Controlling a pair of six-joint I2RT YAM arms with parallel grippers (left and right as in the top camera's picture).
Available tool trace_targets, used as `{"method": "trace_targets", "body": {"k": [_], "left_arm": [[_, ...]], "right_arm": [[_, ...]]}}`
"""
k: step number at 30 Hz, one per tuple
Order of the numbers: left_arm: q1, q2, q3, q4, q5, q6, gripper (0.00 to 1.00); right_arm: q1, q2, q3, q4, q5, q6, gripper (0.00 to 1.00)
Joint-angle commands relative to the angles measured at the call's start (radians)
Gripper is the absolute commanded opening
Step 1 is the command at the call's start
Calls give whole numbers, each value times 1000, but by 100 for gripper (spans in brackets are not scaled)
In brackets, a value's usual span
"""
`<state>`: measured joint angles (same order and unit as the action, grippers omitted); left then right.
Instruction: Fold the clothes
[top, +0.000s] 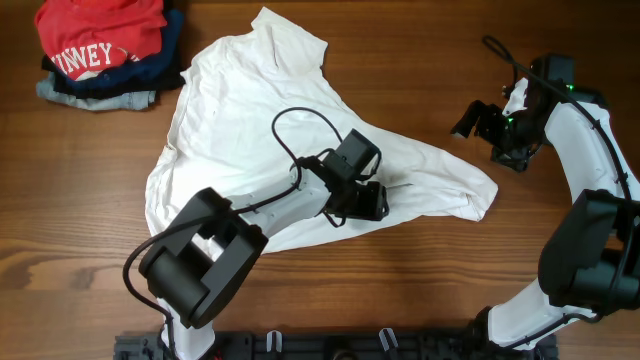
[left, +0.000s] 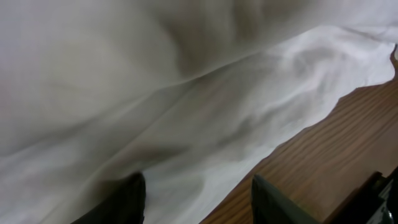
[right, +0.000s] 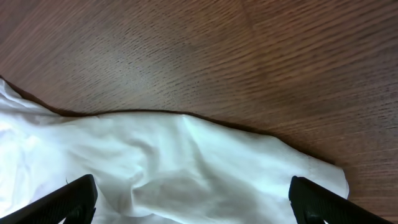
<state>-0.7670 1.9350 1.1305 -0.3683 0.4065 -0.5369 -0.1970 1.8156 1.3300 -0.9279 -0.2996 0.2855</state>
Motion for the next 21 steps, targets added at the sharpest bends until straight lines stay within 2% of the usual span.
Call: {"method": "trace_targets", "body": {"k": [1,3,4,5,8,14,16,19,20,21], "left_arm": [[-40,40,1,-2,-11,5,56],[-61,41,1,-1,-37,5,59],[-64,41,1,-2,-51,5,56],[-68,41,1,-2,-65,5,49],[-69,41,1,-8,-68,5,4],[-69,41,1,-83,-76,5,4],[-69,36,4,-80,-91,39,4],[-77,-2,32,-122,-154,69,8],[-92,-34,47,-153,-223,72,12],[-109,-61,56,-167,-275,97,30]], "right_arm": [[4,12,-3,0,-16,-14,100],[4,12,-3,-1,-16,-14,99],[4,12,-3,-1,-16,-14,99],[4,12,-3,-1,-16,-14,99],[4,12,-4,-5,-16,-14,89],[4,12,-4,-13,-16,-13,89],[4,12,-4,-15,-16,-14,90],[4,12,-4,-13,-16,-14,93],[4,12,-4,-11,-16,-16,93],[4,12,-4,-8,-16,-17,93]]}}
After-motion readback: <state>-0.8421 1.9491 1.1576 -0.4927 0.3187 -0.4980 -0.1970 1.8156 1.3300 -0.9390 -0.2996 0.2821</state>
